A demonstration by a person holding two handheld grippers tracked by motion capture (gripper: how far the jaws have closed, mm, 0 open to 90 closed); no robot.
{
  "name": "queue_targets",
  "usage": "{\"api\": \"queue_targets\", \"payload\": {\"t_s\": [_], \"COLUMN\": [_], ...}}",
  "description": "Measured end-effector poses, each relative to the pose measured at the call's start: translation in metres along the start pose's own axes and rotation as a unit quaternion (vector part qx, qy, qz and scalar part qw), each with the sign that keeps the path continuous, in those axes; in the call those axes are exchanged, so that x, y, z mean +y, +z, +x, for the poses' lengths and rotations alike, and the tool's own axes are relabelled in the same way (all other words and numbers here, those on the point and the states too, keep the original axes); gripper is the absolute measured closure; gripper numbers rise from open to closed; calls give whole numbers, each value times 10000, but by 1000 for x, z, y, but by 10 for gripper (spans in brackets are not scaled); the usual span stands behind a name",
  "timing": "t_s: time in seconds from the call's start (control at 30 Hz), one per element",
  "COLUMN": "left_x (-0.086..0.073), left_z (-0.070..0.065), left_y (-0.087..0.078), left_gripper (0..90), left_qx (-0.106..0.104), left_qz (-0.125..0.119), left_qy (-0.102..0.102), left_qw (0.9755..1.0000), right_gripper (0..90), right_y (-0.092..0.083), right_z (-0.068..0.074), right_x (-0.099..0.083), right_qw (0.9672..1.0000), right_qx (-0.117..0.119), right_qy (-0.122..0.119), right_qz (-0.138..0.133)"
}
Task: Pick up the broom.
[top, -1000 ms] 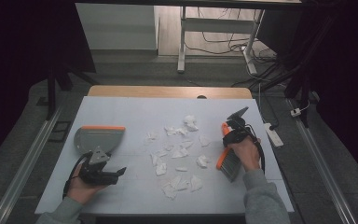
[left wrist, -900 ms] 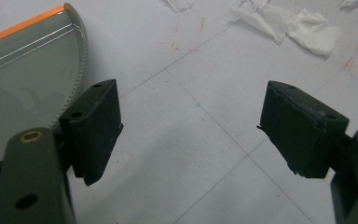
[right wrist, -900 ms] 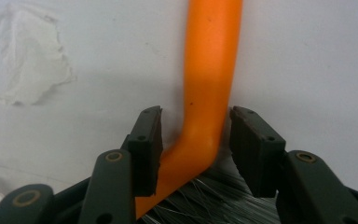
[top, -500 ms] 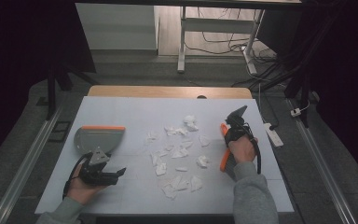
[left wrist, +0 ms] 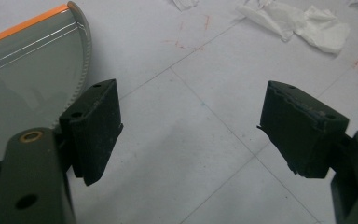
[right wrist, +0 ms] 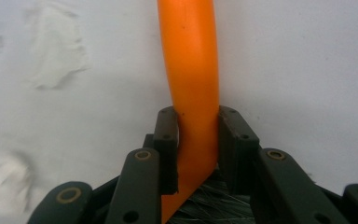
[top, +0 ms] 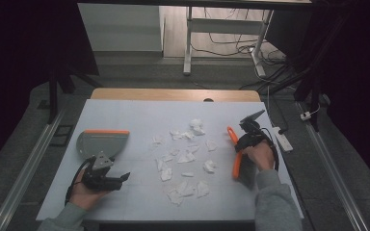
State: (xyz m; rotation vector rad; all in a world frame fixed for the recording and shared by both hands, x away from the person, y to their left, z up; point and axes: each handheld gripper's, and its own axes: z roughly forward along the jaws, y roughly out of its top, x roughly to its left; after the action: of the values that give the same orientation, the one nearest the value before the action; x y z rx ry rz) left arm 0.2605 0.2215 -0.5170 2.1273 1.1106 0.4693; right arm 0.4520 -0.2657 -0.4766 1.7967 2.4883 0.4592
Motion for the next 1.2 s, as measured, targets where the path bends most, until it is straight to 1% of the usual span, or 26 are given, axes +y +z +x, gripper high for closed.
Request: {"api": "queue_targets", "payload": {"t_s": [0.03, 0.07, 0.1, 0.13, 0.17, 0.2, 0.3, 0.4, 0.5, 0.53, 0.57, 0.6, 0.63, 0.67, 0.7, 0.77, 0.93, 1.0, 1.07, 1.1, 1.17, 1.2], "left_x": [0, 0, 0, 0, 1, 1, 1, 2, 3, 3, 3, 3, 3, 4, 4, 5, 8, 9, 10, 10, 11, 11], "left_z": [0, 0, 0, 0, 0, 0, 1, 1, 2, 2, 2, 2, 2, 3, 3, 3, 2, 2, 2, 2, 2, 2], "left_y": [0, 0, 1, 1, 1, 2, 4, 5, 6, 6, 6, 6, 6, 7, 7, 8, 9, 8, 8, 8, 7, 6], "left_gripper": [212, 212, 212, 212, 212, 212, 212, 212, 212, 212, 212, 213, 214, 214, 214, 214, 215, 215, 216, 217, 217, 218], "left_qx": [4, 7, 26, 26, 36, 45, 67, 107, 155, 171, 177, 187, 187, 199, 199, 223, 247, 254, 259, 259, 266, 270], "left_qz": [2, 8, 10, 10, 10, 12, 44, 65, 69, 65, 56, 53, 53, 44, 44, 42, 2, -26, -63, -63, -88, -105], "left_qy": [-1, 3, -3, -3, -5, -7, -24, -45, -95, -108, -124, -141, -141, -159, -159, -170, -189, -188, -191, -191, -201, -205], "left_qw": [10000, 10000, 10000, 10000, 10000, 10000, 10000, 9999, 9998, 9998, 9998, 9997, 9997, 9997, 9997, 9996, 9995, 9995, 9995, 9995, 9994, 9994], "right_gripper": [704, 704, 704, 704, 704, 704, 704, 704, 704, 705, 705, 704, 705, 704, 705, 704, 704, 704, 704, 704, 704, 703], "right_y": [0, -6, -9, -12, -12, -18, -27, -35, -43, -45, -46, -48, -49, -50, -51, -53, -59, -61, -63, -63, -64, -64], "right_z": [0, -4, -5, -7, -7, -9, -12, -13, -13, -13, -13, -13, -13, -12, -12, -11, -5, -2, 3, 3, 5, 6], "right_x": [0, -5, -8, -11, -11, -16, -23, -27, -31, -33, -33, -34, -34, -34, -35, -34, -35, -36, -36, -36, -35, -35], "right_qw": [10000, 9996, 9993, 9988, 9988, 9969, 9925, 9883, 9813, 9773, 9753, 9716, 9700, 9668, 9646, 9584, 9469, 9416, 9377, 9377, 9356, 9339], "right_qx": [0, 202, 299, 370, 370, 557, 853, 980, 1126, 1239, 1304, 1376, 1452, 1565, 1600, 1808, 2015, 2090, 2149, 2149, 2127, 2118], "right_qy": [0, -39, -26, -39, -39, -59, -98, -194, -340, -390, -418, -476, -509, -544, -555, -597, -650, -666, -718, -718, -703, -677], "right_qz": [0, -173, -237, -333, -333, -549, -872, -1155, -1525, -1675, -1735, -1865, -1885, -1943, -2022, -2125, -2419, -2554, -2633, -2633, -2731, -2801]}}
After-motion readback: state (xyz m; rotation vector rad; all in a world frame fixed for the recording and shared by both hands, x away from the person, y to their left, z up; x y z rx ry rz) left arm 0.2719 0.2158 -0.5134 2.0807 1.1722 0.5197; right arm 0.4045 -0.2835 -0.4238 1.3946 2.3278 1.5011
